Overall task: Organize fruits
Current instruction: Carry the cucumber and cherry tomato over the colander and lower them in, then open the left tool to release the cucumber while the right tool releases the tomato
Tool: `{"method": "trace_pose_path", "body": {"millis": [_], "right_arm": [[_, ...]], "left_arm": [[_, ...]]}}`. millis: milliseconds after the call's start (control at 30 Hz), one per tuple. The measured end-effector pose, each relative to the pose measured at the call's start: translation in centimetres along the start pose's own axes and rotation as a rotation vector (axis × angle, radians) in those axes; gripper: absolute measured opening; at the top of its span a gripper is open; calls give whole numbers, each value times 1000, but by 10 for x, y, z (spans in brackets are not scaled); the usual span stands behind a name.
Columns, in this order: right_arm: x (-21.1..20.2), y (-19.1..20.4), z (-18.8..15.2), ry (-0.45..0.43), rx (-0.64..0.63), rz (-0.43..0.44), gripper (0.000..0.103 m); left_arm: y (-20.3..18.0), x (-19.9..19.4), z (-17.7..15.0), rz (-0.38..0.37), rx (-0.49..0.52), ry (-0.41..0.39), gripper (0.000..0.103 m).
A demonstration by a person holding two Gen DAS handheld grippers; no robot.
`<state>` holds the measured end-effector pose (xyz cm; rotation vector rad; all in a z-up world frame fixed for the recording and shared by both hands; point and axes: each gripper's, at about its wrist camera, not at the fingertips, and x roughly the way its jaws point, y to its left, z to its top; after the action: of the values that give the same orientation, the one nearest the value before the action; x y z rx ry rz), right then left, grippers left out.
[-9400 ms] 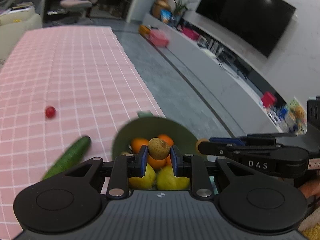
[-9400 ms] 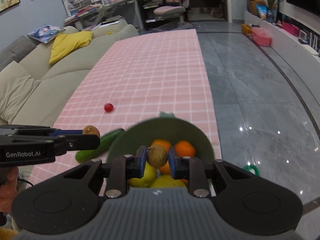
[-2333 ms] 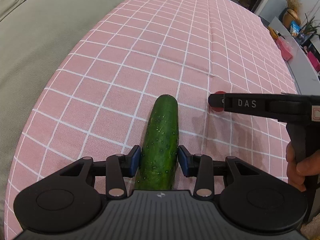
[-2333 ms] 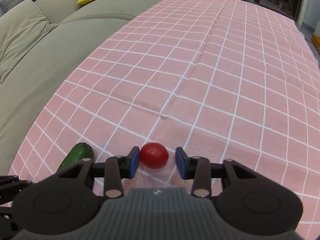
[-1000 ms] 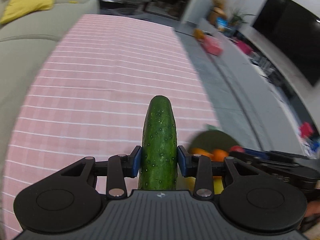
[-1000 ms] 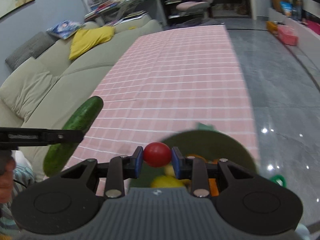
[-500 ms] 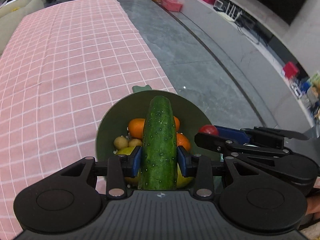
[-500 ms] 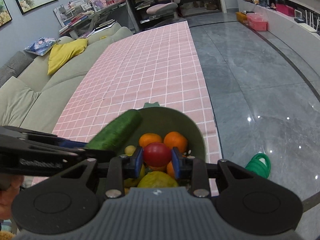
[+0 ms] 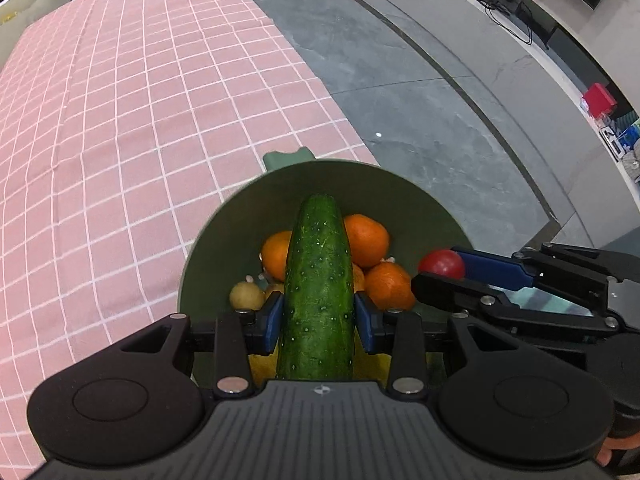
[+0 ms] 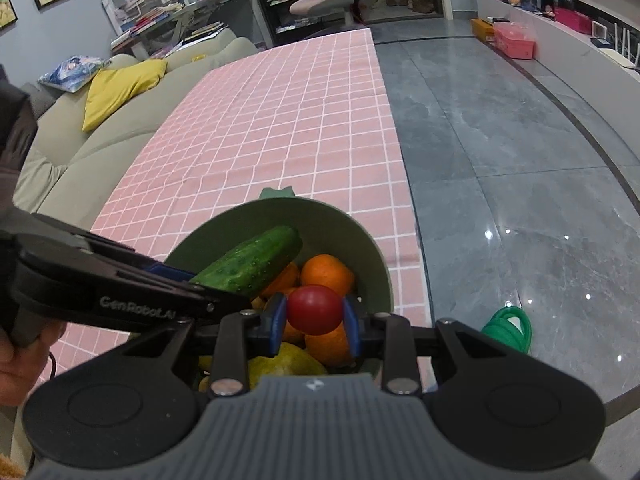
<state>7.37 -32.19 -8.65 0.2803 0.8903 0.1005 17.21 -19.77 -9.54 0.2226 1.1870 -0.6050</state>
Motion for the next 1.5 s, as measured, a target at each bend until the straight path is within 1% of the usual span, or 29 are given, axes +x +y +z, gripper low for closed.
{"method": "trace_pose_path", "body": {"millis": [100, 233, 400, 433, 500, 533, 567, 633, 800, 900, 1000, 1033, 1100, 1233, 1333, 1500], "right_arm": [[8, 1, 3, 10, -11, -1, 27], [13, 1, 1, 33, -24, -13, 27], [17, 1, 1, 46, -26, -22, 27], [17, 2, 1, 49, -31, -27, 27], [16, 4, 1, 51, -48, -42, 27], [16, 4, 2, 52, -58, -49, 27], [16, 5, 2, 54, -67, -57, 27], [16, 6, 3, 64, -85, -68, 27], [16, 9, 6, 91, -136, -93, 27], [15, 12, 10, 105, -165, -97, 27], [14, 16, 18, 108, -147, -64, 27], [14, 19, 22, 102, -142, -55, 27], [13, 30, 31, 78, -151, -30, 27], [29, 66, 43, 85, -266, 10, 28], [53, 87, 46, 145, -349, 35, 28], [88, 106, 47, 210, -479, -9, 28]], "left_arm": [[1, 2, -1, -2, 8, 6, 43], [9, 1, -5, -40, -40, 11, 43], [16, 0, -8, -79, -63, -1, 43], [17, -1, -9, -82, -64, -3, 48], [21, -2, -11, -100, -68, -11, 54], [23, -4, -12, -109, -73, -17, 59], [24, -6, -13, -117, -76, -22, 61], [27, -14, -16, -135, -73, -39, 62], [41, -41, -23, -137, -72, -102, 62], [53, -56, -26, -113, -98, -124, 62], [64, -66, -29, -32, -101, -128, 62], [68, -68, -30, 2, -101, -132, 62], [78, -70, -34, 48, -121, -139, 62], [99, -71, -40, 58, -188, -142, 62], [107, -76, -42, 66, -218, -150, 62], [119, -81, -43, 66, -250, -167, 62]]}}
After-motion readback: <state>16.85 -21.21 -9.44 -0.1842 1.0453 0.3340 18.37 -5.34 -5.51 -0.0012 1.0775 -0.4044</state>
